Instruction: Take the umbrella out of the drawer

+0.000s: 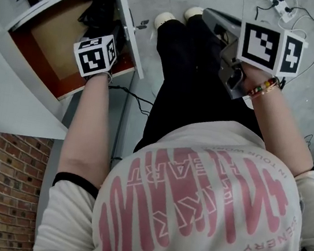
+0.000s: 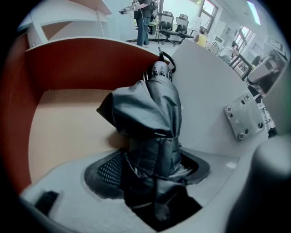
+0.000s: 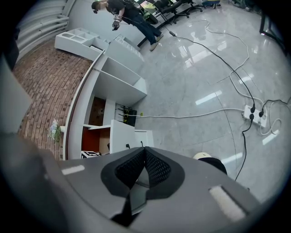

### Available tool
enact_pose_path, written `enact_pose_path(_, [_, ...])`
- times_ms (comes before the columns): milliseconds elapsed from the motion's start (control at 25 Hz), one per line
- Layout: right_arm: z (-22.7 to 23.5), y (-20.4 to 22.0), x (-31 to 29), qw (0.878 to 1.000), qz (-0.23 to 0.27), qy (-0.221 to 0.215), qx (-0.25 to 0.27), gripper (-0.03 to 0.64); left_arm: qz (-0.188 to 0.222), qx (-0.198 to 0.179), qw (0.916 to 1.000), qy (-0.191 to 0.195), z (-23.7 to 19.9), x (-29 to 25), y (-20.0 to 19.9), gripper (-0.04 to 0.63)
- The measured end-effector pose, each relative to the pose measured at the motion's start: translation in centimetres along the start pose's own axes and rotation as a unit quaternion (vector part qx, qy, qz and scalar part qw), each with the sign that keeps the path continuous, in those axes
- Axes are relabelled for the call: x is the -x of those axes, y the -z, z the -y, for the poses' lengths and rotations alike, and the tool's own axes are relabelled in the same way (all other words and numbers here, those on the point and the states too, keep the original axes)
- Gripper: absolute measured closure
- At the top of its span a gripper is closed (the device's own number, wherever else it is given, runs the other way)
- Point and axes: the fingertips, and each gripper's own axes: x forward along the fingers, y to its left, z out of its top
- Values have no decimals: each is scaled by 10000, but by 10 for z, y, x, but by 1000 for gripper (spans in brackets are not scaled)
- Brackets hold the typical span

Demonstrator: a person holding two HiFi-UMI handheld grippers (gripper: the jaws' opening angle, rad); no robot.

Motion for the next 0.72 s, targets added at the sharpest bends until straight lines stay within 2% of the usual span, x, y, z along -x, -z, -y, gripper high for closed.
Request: enact_pose_path(720, [-1,-1,2,10000,38,47,64,606,114,-81,9998,-107,-2,1,0,283])
